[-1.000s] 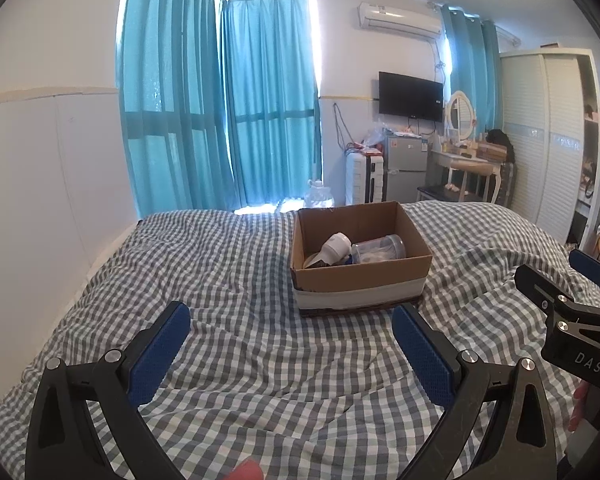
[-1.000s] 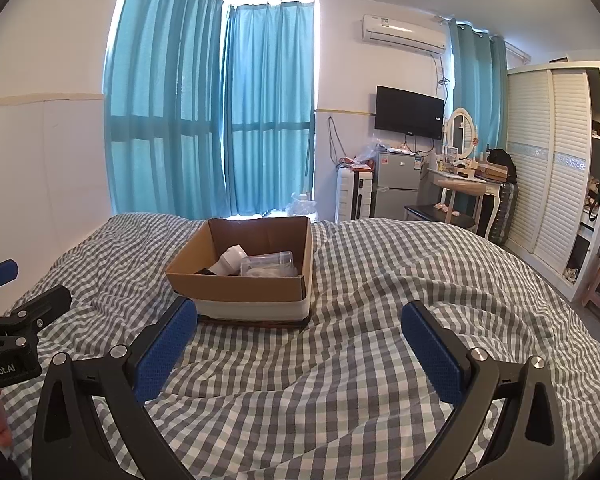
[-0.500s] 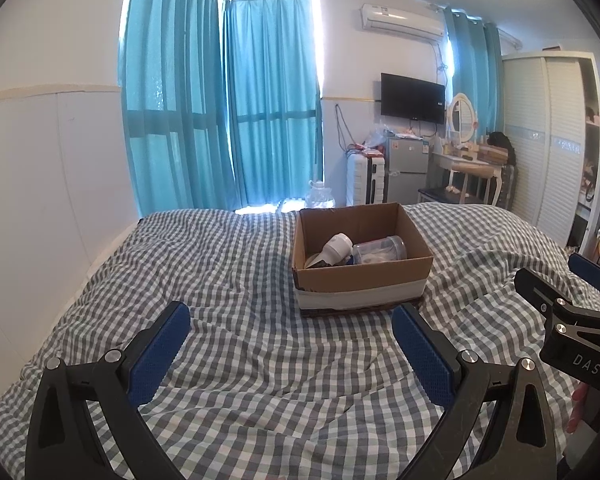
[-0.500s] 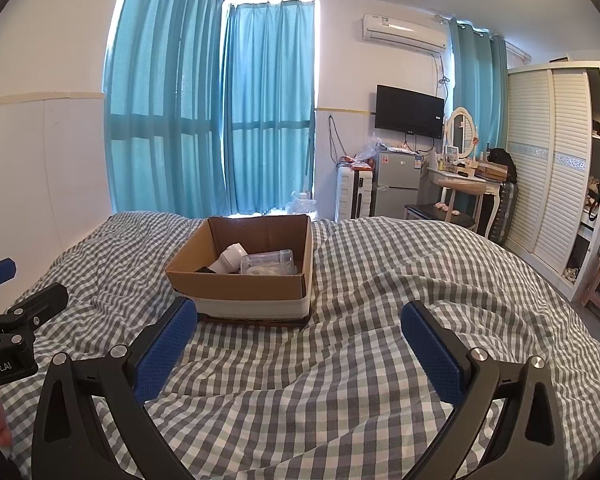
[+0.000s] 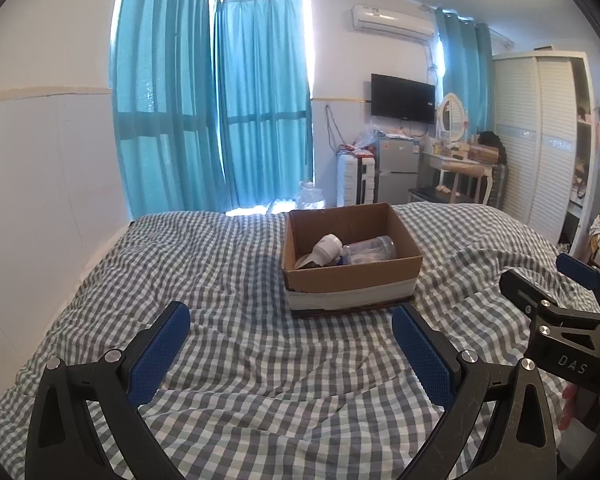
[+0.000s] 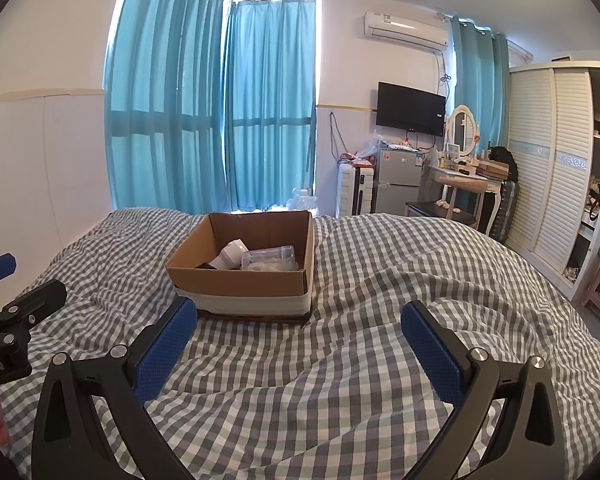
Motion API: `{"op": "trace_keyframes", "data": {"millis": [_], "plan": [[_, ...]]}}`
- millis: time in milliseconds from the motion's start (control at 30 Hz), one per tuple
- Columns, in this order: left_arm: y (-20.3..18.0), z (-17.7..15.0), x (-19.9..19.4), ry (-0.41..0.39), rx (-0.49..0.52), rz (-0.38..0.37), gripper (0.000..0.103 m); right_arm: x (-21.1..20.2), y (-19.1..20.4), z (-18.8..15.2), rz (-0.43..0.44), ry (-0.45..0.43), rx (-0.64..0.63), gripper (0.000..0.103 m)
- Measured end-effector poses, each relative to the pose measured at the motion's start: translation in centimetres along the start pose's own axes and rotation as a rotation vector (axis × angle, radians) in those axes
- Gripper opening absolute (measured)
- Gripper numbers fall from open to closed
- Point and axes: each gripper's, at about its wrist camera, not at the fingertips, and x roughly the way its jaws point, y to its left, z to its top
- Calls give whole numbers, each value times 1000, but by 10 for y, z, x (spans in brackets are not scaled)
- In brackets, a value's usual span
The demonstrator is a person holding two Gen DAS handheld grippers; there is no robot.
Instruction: Organize objects
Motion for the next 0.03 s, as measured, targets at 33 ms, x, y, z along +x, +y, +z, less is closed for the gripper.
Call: {"op": "trace_keyframes", "data": {"millis": [33], "plan": [[-1, 0, 1, 1, 4, 5, 103, 0, 0, 0, 1, 0, 0, 103]]}}
